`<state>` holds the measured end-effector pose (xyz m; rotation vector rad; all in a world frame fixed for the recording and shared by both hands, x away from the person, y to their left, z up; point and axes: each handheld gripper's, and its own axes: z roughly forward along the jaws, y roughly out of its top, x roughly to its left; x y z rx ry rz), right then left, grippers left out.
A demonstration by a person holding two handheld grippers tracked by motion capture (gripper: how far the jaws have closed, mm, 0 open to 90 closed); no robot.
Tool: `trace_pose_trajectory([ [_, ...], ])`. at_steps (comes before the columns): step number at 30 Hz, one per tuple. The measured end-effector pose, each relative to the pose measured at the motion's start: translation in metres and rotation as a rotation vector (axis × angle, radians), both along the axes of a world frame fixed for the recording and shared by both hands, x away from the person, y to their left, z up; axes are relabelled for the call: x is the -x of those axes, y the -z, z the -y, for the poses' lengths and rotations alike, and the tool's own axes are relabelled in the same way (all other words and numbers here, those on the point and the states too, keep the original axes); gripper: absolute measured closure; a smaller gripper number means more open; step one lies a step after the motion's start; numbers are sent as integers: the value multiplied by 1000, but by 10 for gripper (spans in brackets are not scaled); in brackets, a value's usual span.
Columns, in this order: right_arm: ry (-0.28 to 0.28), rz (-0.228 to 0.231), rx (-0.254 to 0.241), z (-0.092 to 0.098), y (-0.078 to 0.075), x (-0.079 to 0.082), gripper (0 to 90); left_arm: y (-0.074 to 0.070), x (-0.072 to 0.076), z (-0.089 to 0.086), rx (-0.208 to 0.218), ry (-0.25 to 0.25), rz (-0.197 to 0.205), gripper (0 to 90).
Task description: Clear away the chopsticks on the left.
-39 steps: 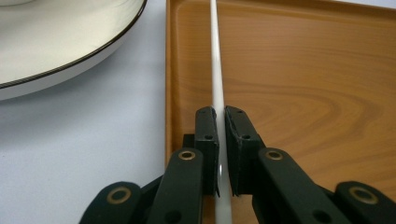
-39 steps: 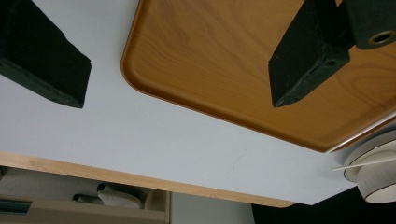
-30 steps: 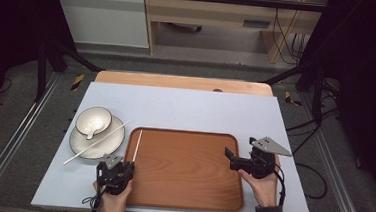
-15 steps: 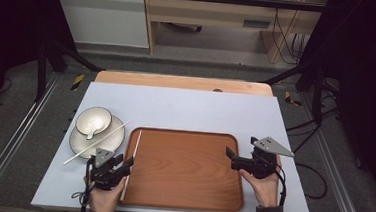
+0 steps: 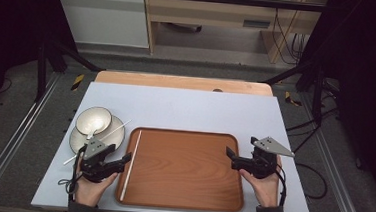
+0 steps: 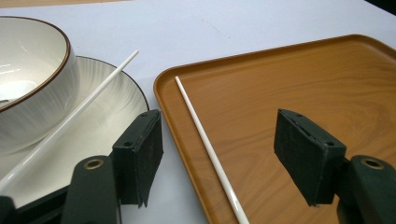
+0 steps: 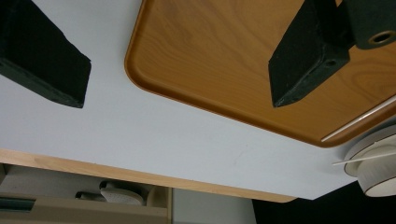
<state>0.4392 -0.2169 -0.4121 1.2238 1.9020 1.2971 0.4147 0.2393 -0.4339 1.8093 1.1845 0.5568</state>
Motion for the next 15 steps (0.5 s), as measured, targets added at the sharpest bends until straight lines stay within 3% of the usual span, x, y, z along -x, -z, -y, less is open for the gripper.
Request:
trace_pose_trajectory([
  [5, 1, 1, -5, 0, -1, 0, 60, 0, -2, -10, -10, 26, -2, 312],
  [8, 2, 0, 0, 0, 0, 0, 59, 1, 0, -22, -83, 43, 9, 301],
  [10, 1, -5, -4, 0, 0, 0, 59, 3, 2, -31, -78, 41, 11, 296],
  [15, -11, -11, 3, -2, 2, -1, 59, 6, 4, -48, -123, 46, 9, 282],
])
